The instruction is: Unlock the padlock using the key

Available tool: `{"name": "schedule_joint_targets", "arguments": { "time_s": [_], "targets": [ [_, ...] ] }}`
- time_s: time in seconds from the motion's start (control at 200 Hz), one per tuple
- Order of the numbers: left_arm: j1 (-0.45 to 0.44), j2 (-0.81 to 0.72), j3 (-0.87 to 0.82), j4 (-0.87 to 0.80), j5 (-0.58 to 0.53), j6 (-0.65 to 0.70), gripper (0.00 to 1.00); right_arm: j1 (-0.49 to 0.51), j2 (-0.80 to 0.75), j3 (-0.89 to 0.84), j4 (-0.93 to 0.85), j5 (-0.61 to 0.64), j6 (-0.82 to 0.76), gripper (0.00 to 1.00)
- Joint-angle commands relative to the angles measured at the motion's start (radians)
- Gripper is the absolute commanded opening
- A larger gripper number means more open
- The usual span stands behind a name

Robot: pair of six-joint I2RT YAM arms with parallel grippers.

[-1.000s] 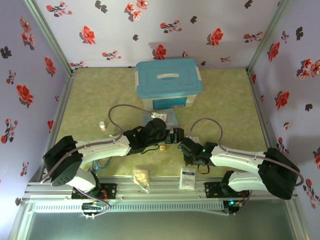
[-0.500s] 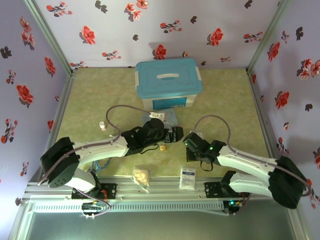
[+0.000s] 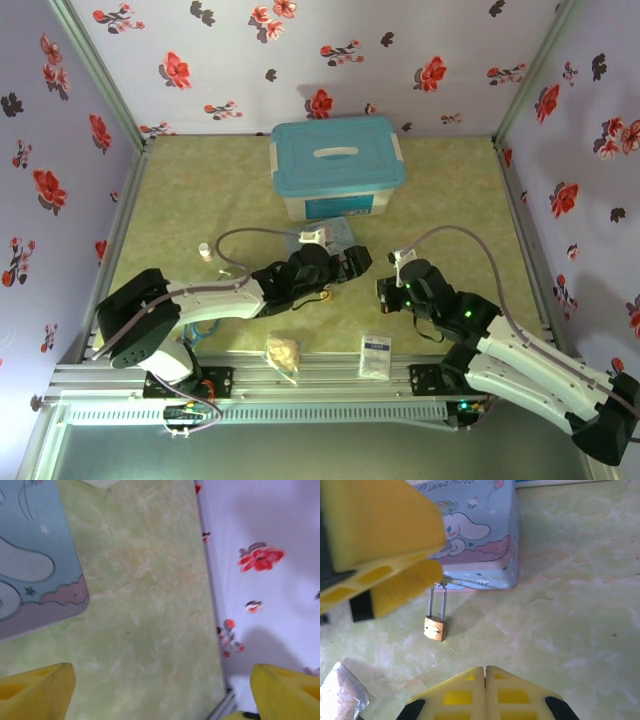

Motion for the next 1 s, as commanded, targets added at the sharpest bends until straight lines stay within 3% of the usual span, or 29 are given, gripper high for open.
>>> {"name": "schedule_joint_targets", "arguments": {
  "time_s": [0.0, 0.085, 0.21, 0.34, 0.595, 0.995],
  "targets": [
    [-0.029, 0.026, -0.05, 0.24, -0.024, -0.211, 0.9, -0.006, -0.011, 0.025, 0.075, -0.03, -0.031, 0.0],
    [-0.057, 0.044, -0.082, 0.391, -0.098, -0.339, 0.9, -0.006, -0.018, 0.02, 0.178, -0.054, -0.032, 0.0],
    [-0.064, 0.017, -0.086, 0.387, -0.168, -0.431, 0.97, -0.005, -0.012, 0.01, 0.315, -0.042, -0.039, 0.0],
    [-0.072, 0.055, -0.121, 0.496, -0.207, -0.567, 0.97, -0.006, 0.01, -0.006, 0.439, -0.054, -0.063, 0.0],
    [-0.101, 0.112, -0.131, 0.647, -0.296, -0.624, 0.99, -0.006, 0.096, -0.047, 0.606, -0.093, -0.072, 0.0],
    [-0.096, 0.097, -0.163, 0.68, -0.326, -0.572, 0.59, -0.006, 0.025, -0.157, 0.633, -0.086, -0.042, 0.0]
  ]
}}
